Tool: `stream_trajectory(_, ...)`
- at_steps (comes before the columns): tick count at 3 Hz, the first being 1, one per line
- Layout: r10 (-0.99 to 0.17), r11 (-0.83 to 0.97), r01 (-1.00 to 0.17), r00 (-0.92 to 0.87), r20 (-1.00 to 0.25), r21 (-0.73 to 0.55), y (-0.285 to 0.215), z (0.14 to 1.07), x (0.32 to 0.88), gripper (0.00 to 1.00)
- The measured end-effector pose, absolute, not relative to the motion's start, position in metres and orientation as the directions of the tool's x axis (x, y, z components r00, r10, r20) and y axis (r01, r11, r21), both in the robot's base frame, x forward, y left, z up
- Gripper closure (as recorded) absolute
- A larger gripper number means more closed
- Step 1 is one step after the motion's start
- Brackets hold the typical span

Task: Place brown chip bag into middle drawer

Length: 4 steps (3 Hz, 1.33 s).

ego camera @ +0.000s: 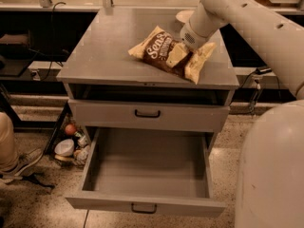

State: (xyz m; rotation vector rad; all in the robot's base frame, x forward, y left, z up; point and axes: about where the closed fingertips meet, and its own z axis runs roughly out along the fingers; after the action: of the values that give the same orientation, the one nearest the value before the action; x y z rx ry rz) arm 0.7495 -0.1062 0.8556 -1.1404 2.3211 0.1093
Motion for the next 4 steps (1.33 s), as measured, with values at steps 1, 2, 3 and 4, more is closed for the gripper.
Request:
stream_trajectory(1,-0.708,0.616,-0.775,-0.465,-0.531,-0.142,-0.097,0.863,0.734,0.72)
stream_trajectory(2,-0.7,0.575,-0.803,-0.386,-0.601,-0.153,-0.099,0.902,0.697,1.0)
stream_trajectory(3,-0.723,0.514,-0.831,-0.288,-0.628,-0.211,-0.114,0.942,0.657,1.0)
stream_trajectory(4,-0.743,0.48,-0.858,-0.288,-0.604,-0.182,-0.136,0.957,0.585,1.0)
